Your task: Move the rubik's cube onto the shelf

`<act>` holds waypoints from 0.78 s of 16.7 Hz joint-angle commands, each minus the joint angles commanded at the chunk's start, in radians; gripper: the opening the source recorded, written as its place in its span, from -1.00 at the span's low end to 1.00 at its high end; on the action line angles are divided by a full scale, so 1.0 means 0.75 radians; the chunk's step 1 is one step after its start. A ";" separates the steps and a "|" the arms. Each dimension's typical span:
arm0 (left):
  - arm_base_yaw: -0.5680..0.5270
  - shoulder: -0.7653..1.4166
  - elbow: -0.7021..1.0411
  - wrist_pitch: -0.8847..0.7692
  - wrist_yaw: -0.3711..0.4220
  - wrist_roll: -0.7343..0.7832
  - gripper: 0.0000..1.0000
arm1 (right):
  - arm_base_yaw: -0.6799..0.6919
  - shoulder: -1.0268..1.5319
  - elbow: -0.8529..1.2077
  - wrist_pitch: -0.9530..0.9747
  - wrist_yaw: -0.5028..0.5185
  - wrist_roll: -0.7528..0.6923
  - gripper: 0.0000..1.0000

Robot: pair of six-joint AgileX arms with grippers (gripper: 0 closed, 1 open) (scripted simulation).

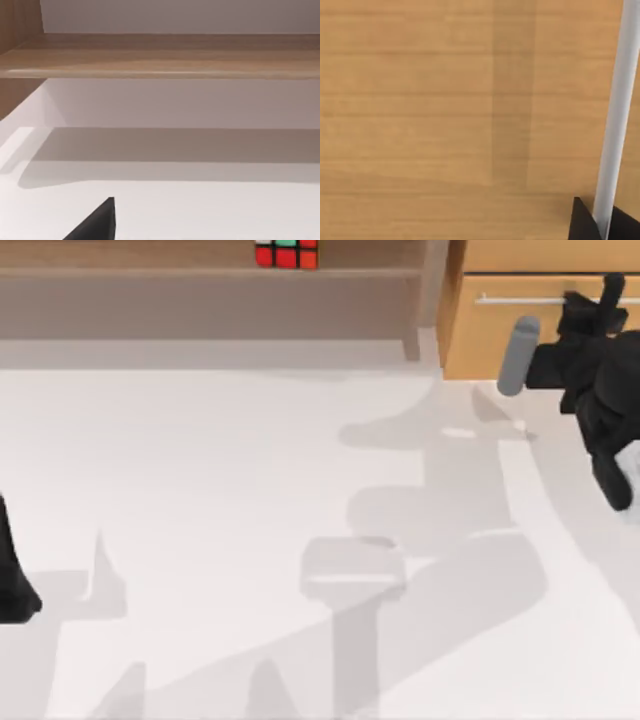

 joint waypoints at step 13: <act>0.000 0.000 0.000 0.000 0.000 0.000 1.00 | -0.014 0.049 0.115 -0.068 -0.014 0.007 -0.40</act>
